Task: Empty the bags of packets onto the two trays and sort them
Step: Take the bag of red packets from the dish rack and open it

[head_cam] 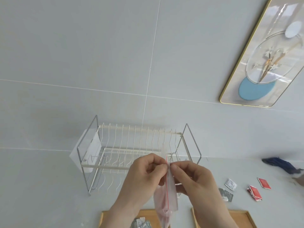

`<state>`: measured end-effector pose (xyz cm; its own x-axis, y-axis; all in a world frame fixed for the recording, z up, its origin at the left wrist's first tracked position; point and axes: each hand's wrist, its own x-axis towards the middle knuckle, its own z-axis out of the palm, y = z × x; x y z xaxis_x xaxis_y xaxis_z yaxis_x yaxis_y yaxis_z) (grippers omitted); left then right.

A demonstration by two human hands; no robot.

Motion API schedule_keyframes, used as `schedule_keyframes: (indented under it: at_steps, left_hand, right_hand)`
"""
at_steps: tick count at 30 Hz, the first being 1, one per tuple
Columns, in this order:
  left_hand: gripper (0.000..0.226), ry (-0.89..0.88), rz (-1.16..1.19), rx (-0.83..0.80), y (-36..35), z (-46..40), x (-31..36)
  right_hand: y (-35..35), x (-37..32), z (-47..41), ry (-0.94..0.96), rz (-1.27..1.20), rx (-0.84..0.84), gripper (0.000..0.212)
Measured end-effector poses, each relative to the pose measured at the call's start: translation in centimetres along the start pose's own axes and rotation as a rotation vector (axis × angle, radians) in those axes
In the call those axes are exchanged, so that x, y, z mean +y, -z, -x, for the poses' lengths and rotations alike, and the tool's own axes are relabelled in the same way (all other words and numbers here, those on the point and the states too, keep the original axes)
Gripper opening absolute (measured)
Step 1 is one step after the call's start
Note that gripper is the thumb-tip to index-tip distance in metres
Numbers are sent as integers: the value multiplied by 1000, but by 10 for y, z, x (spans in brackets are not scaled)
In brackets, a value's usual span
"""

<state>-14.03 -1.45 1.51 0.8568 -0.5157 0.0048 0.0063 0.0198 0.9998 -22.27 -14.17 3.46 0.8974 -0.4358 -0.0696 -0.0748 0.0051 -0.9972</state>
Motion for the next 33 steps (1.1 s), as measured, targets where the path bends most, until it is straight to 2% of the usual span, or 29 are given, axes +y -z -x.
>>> schedule_keyframes:
  at_steps: [11, 20, 26, 33]
  left_hand:
    - [10, 232, 10, -94, 17, 48, -83]
    - [13, 293, 30, -16, 13, 60, -101]
    - [11, 308, 24, 93, 8, 62, -106]
    - [10, 288, -143, 195, 3, 62, -114]
  right_hand:
    - [-20, 86, 31, -395, -272, -10, 19]
    - [-23, 110, 38, -454, -330, 10, 22]
    - [-26, 115, 38, -471, -319, -23, 23]
    - [-30, 117, 39, -474, -291, -59, 24]
